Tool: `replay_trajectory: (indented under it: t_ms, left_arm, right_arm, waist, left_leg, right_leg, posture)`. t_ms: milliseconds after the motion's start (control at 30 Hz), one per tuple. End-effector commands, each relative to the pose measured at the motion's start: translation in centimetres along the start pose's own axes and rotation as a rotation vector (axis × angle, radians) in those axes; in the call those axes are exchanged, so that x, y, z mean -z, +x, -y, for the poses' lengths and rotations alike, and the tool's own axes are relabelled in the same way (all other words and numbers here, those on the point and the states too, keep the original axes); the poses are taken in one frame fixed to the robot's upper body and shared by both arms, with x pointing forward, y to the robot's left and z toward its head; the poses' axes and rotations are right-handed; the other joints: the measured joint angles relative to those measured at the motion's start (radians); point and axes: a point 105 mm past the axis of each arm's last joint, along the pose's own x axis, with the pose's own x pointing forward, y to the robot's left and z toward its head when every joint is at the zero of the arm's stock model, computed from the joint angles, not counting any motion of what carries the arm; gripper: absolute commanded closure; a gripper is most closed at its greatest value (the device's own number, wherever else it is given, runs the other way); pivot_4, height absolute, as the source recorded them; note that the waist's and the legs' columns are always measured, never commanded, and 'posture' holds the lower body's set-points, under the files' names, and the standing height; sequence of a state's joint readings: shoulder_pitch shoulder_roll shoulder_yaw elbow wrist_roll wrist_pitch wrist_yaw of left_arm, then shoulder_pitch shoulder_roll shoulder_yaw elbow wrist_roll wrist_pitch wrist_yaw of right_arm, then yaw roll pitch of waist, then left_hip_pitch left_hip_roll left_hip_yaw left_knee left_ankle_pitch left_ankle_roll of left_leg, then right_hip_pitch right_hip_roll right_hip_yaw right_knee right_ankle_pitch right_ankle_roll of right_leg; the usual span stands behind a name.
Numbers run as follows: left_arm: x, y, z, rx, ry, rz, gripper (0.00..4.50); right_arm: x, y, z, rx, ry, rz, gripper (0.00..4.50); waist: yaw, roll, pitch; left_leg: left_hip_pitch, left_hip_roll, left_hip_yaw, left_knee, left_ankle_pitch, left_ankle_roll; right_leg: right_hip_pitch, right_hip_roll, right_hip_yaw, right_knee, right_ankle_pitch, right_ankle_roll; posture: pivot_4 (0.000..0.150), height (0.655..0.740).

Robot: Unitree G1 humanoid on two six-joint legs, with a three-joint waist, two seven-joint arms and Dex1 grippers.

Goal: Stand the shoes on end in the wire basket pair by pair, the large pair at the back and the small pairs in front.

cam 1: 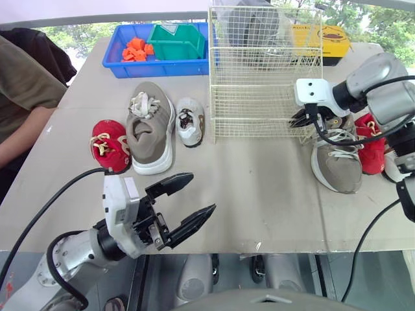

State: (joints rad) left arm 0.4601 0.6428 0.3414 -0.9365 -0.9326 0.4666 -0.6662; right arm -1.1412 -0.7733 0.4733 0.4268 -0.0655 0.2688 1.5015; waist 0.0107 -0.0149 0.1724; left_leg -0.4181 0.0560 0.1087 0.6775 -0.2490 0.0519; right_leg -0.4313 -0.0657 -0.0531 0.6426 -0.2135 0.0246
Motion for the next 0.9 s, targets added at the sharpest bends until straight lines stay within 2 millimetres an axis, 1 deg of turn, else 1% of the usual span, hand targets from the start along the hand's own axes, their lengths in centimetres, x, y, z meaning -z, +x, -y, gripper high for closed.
replay_trajectory:
  t_ms: [33,267,433,600,800,900]
  left_arm:
    - [-0.7,0.3,0.9,0.028,0.028,0.031,0.00]
    - [-0.6,0.4,0.5,0.027,0.018,0.035,0.00]
    - [-0.5,0.5,0.3,0.029,0.013,0.033,0.00]
    - [-0.5,0.4,0.0,0.031,0.012,0.028,0.00]
    - [-0.5,0.4,-0.4,0.035,0.014,0.027,0.00]
    - [-0.4,-0.1,-0.7,0.018,0.015,0.017,0.00]
  right_arm:
    - [-1.7,-1.7,-1.0,-0.004,-0.047,0.056,4.49]
    - [-2.6,-1.4,-4.1,-0.046,-0.025,0.062,4.49]
    - [-3.4,-0.5,-5.9,-0.057,0.051,0.080,4.49]
    - [-4.0,0.1,-6.5,-0.013,0.150,0.088,4.49]
    - [-5.0,0.3,-7.1,0.005,0.171,0.119,4.49]
    - [-5.3,0.1,-7.3,0.002,0.172,0.133,4.49]
  waist:
    - [0.001,0.000,0.000]
    - [-0.001,0.001,0.001]
    - [-0.011,0.001,0.001]
    - [-0.023,0.001,0.001]
    - [-0.024,0.001,0.001]
    - [-0.024,0.001,0.001]
  left_leg:
    - [0.000,0.000,0.000,0.000,0.000,0.000]
    - [0.000,0.000,0.000,-0.001,-0.001,0.001]
    - [0.000,0.000,0.000,-0.001,-0.001,0.002]
    - [0.000,0.000,-0.001,-0.001,-0.001,0.002]
    - [0.000,0.000,-0.001,-0.001,-0.002,0.003]
    - [0.000,0.000,-0.001,-0.001,-0.002,0.003]
  right_leg:
    - [0.000,0.000,0.000,0.000,0.000,0.000]
    - [0.000,0.000,-0.001,0.000,0.000,0.000]
    - [-0.001,0.000,0.000,0.000,0.000,0.000]
    - [-0.001,-0.001,0.000,0.000,0.000,0.000]
    - [-0.001,-0.001,-0.001,0.000,0.000,0.000]
    - [-0.001,-0.001,-0.001,0.000,0.000,0.000]
  posture:
    - [0.150,0.7400]
    - [0.150,0.7400]
    - [0.150,0.7400]
    - [0.150,0.7400]
    - [0.150,0.7400]
    - [0.150,0.7400]
